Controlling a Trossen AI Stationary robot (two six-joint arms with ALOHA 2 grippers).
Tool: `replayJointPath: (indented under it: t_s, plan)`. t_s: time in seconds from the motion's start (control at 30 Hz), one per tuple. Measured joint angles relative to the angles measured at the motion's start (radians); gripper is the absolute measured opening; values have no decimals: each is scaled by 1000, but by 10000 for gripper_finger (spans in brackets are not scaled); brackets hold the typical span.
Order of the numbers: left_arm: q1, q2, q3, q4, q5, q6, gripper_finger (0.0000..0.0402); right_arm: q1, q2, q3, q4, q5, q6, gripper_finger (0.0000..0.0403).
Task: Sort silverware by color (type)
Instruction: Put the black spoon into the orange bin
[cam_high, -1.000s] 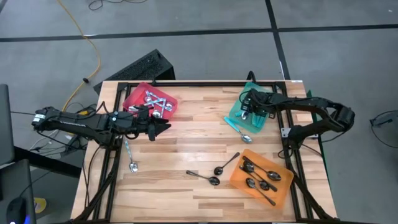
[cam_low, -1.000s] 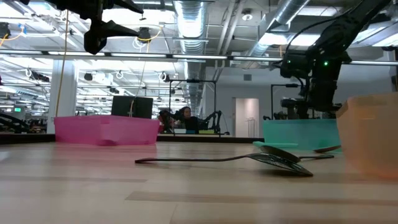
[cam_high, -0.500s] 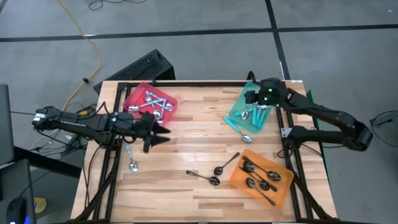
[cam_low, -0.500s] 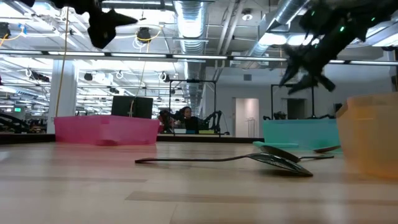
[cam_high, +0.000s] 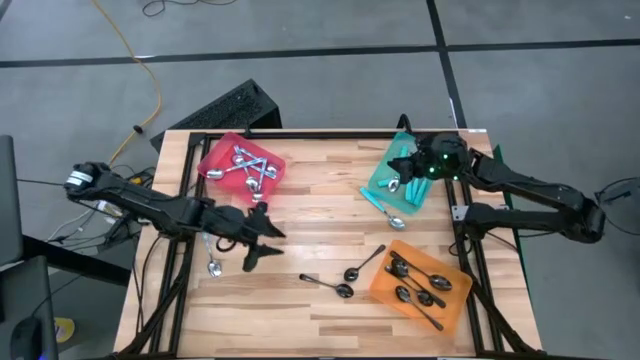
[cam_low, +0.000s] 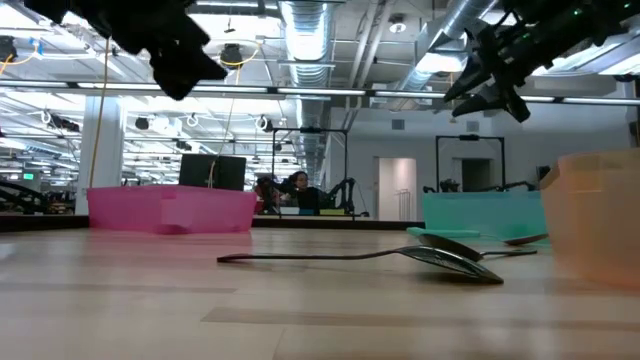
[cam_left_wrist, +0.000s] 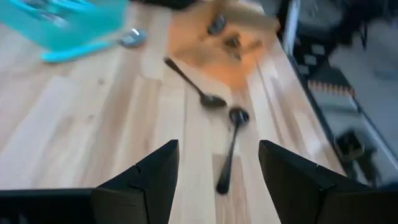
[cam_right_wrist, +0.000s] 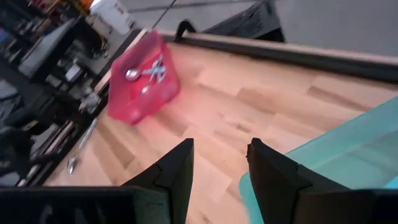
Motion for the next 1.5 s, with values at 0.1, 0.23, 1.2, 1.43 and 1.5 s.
replayJointPath:
  t_s: [0.1,0.23,1.2,1.43,1.5]
  plan:
    - [-15,72,0,28,41,46,206,36,20,0,-2,0,0,171]
    - [-40,158,0,103,63,70,206,68,50,0,-6,0,0,171]
    - [-51,521,205,262,63,98,206,592,585,199,-132,-126,-657,171]
    - [-66,521,205,222,68,53,206,648,812,383,-240,-103,-870,171]
    - [-72,520,205,208,71,37,206,658,865,423,-268,-102,-909,171]
